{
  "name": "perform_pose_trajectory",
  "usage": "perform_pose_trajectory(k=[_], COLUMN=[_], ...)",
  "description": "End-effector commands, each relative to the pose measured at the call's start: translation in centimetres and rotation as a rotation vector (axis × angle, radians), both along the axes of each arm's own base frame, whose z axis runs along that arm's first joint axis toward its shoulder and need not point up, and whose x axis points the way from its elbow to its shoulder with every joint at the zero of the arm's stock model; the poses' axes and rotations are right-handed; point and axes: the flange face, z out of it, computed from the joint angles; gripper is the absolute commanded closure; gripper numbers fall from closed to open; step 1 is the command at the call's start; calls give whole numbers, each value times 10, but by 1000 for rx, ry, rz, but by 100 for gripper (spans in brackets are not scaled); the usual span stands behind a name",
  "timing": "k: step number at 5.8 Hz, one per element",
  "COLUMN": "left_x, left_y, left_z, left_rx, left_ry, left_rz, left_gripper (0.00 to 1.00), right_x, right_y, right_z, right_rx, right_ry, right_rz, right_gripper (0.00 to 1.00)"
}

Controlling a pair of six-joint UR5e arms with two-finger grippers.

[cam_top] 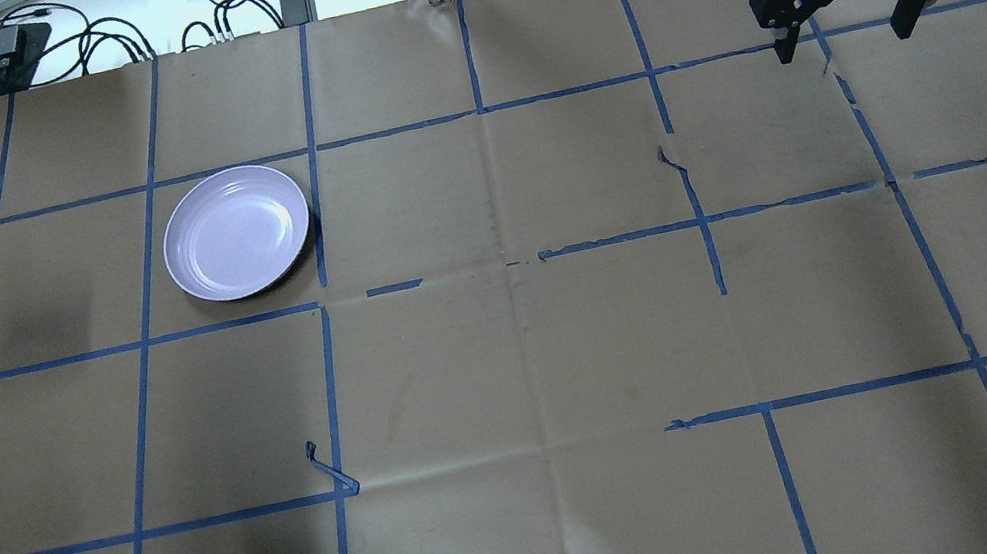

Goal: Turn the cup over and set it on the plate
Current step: 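Lift the cup and carry it toward the lavender plate with the left gripper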

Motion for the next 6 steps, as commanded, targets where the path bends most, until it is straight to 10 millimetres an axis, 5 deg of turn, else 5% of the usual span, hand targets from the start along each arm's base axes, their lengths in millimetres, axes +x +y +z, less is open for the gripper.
perform_pose_trajectory(k=[1, 3, 5, 6], left_x=[-102, -252, -406, -436], left_y=[-71, -135, -152, -146], left_z=[46, 55, 51, 37], left_rx=[114, 166, 124, 102], left_ry=[-322, -630, -898, -965], left_rz=[-39, -90, -173, -192], left_gripper=[100, 100, 100, 100], right_x=[0, 0, 0, 0], right_y=[0, 0, 0, 0], right_z=[0, 0, 0, 0], right_rx=[0, 0, 0, 0], right_ry=[0, 0, 0, 0], right_rz=[0, 0, 0, 0], right_gripper=[0, 0, 0, 0])
